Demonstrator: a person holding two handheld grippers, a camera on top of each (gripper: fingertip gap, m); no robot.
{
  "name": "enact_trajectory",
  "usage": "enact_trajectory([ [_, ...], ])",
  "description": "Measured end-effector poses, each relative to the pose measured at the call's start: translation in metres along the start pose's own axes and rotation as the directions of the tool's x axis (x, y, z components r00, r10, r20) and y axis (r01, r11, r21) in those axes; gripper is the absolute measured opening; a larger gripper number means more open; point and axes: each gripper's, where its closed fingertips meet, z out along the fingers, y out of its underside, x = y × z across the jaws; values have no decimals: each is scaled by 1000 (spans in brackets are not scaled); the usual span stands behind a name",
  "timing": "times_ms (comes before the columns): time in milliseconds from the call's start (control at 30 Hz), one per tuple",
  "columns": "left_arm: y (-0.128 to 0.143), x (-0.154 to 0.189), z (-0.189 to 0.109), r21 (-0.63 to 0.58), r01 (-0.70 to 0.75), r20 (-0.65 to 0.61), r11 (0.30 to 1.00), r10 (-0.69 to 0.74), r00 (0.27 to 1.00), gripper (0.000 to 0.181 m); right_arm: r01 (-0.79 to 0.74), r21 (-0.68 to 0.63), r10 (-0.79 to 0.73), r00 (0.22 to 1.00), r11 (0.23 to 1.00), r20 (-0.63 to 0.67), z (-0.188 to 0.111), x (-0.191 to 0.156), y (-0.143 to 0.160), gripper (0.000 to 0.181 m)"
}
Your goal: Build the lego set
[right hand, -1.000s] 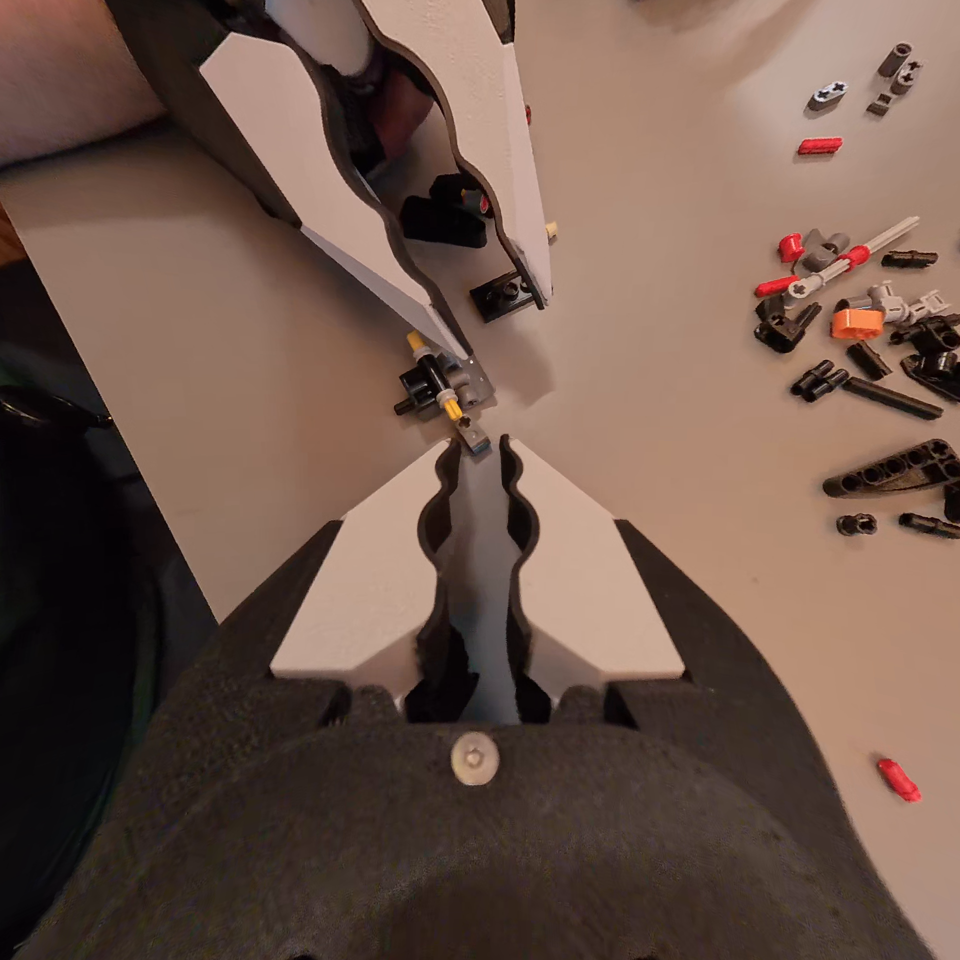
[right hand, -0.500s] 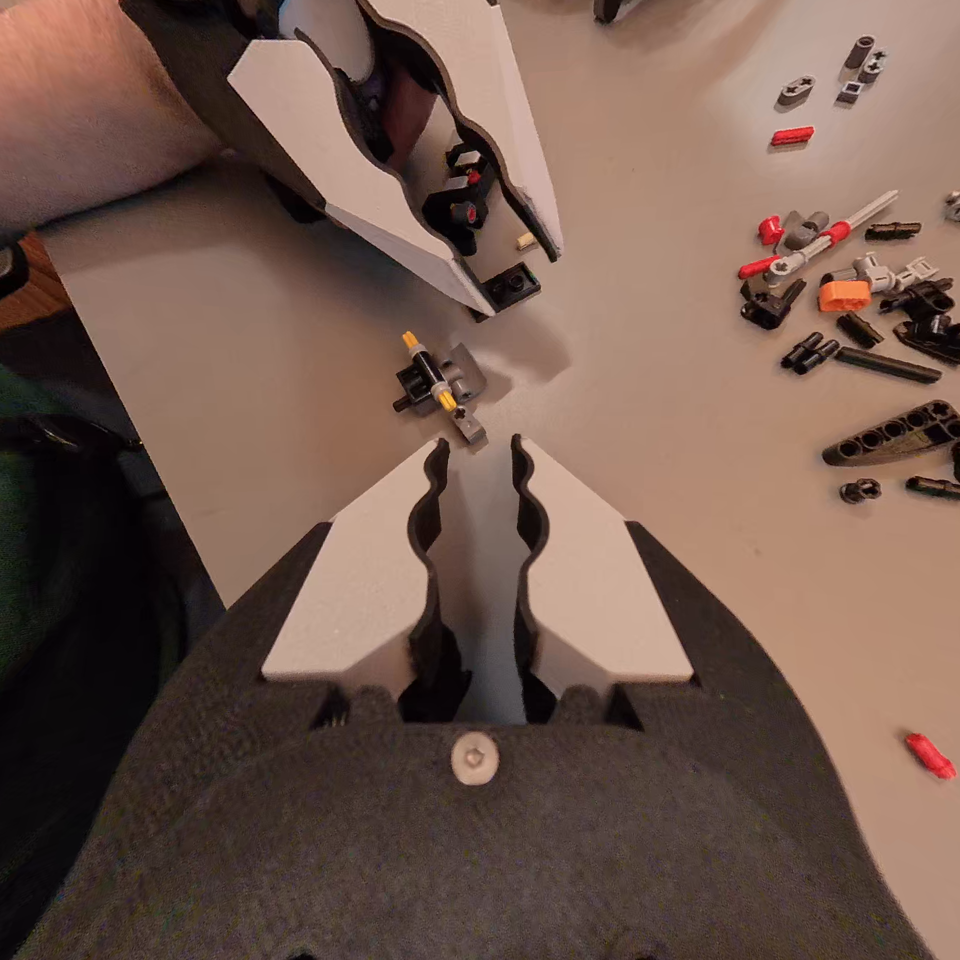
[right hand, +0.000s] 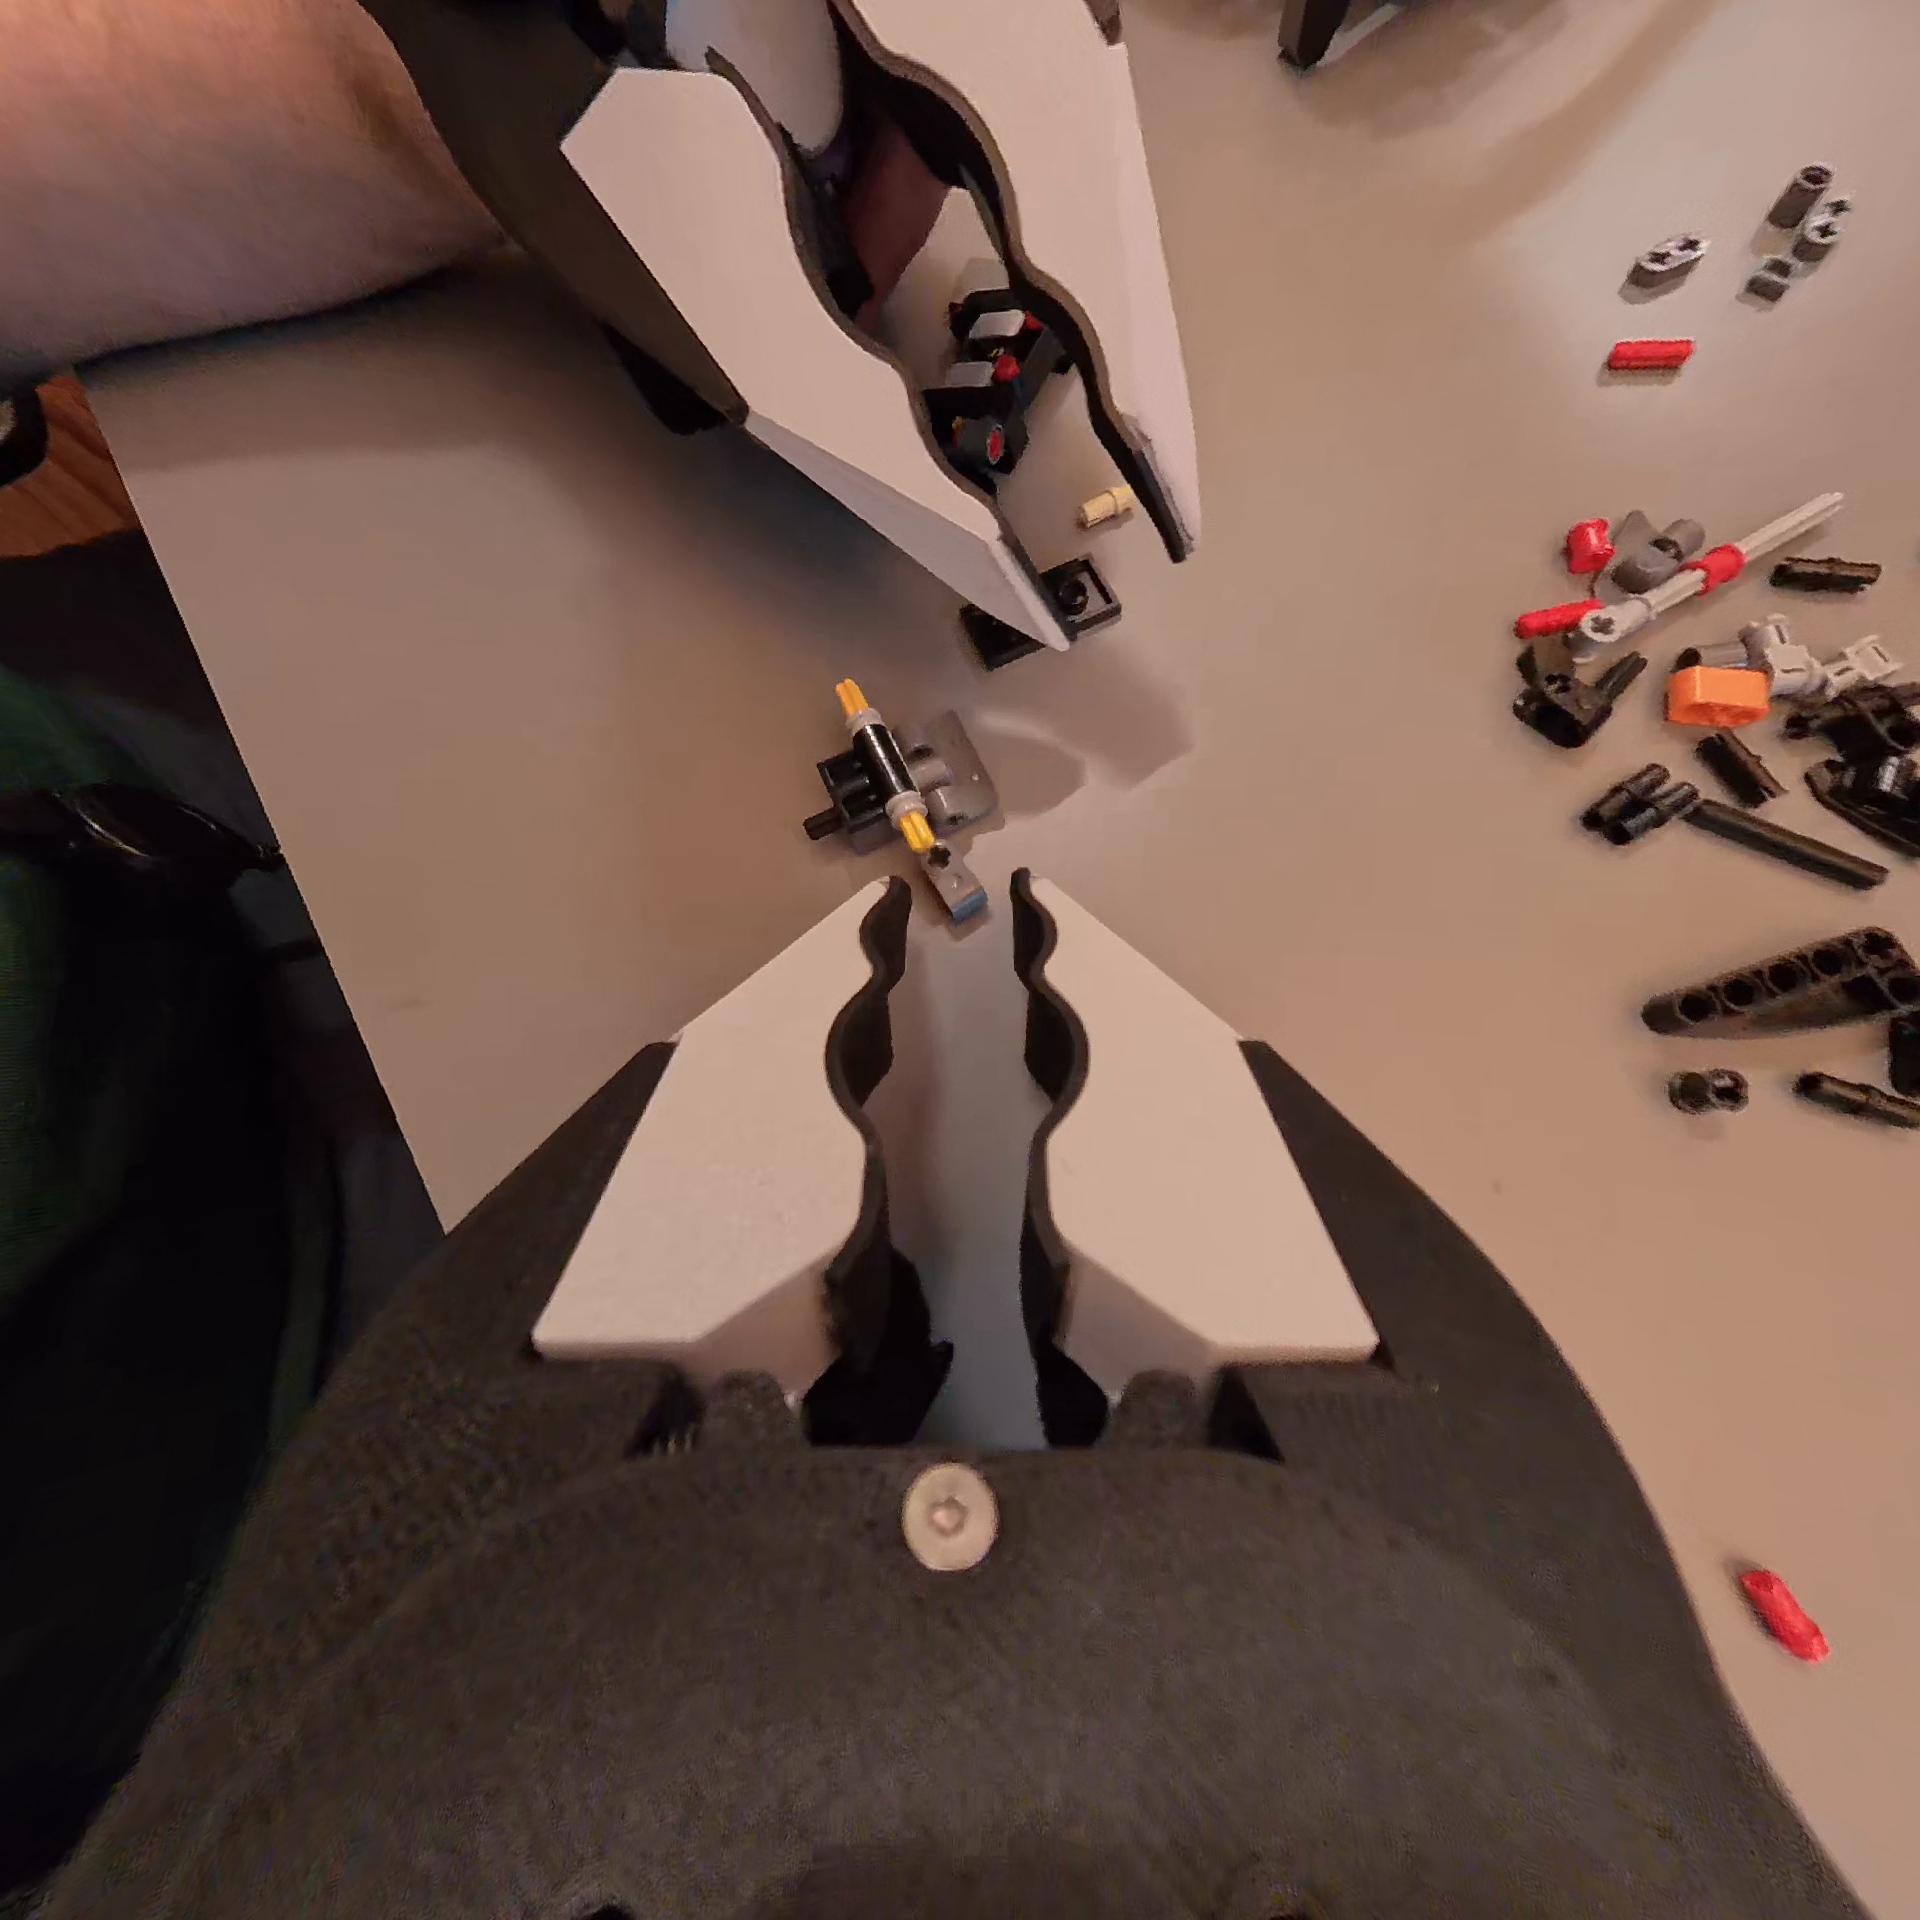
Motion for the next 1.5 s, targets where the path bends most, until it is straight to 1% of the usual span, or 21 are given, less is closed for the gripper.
enact_trajectory([
  [67,0,0,0,-1,-1,2,1000,1,1000,20,20,-24,-20,1000,1000,2,5,-1,1,17],
  [133,0,0,0,-2,-2,1,1000,2,1000,20,48,-45,-48,999,998,-8,9,0,3,9],
  [233,1,0,0,-6,-3,4,1000,3,1000,20,61,-61,-62,998,996,-19,7,7,4,7],
  [333,2,-3,1,-13,1,19,1000,-1,1000,19,50,-56,-53,997,997,-58,5,24,3,7],
  [400,3,-5,1,-16,6,29,1000,-6,1000,19,13,-40,-16,997,999,-77,5,36,1,7],
  [533,6,-10,0,-27,13,50,1000,-11,999,18,20,-51,-26,992,999,-123,2,51,-1,16],
  [700,8,-15,0,-33,28,75,999,-26,997,16,9,0,-9,992,1000,-123,-7,59,-14,18],
  [867,8,-17,0,-33,29,86,999,-26,996,15,15,-5,-16,980,1000,-200,-13,81,-19,15],
  [1067,7,-20,-1,-24,41,102,999,-38,994,13,8,36,1,968,999,-251,-18,103,-42,16],
  [1167,6,-23,-2,-16,51,111,999,-49,993,13,22,19,-15,952,1000,-305,-15,122,-57,15],
  [1267,6,-25,-3,-9,56,120,998,-55,991,13,29,-18,-34,936,999,-350,-5,148,-73,15],
  [1433,7,-26,-4,-8,59,124,998,-58,991,13,8,-90,-43,919,996,-392,15,194,-88,18],
  [1500,7,-27,-4,-7,62,126,998,-60,990,13,-4,-106,-39,915,994,-402,23,207,-92,19],
])
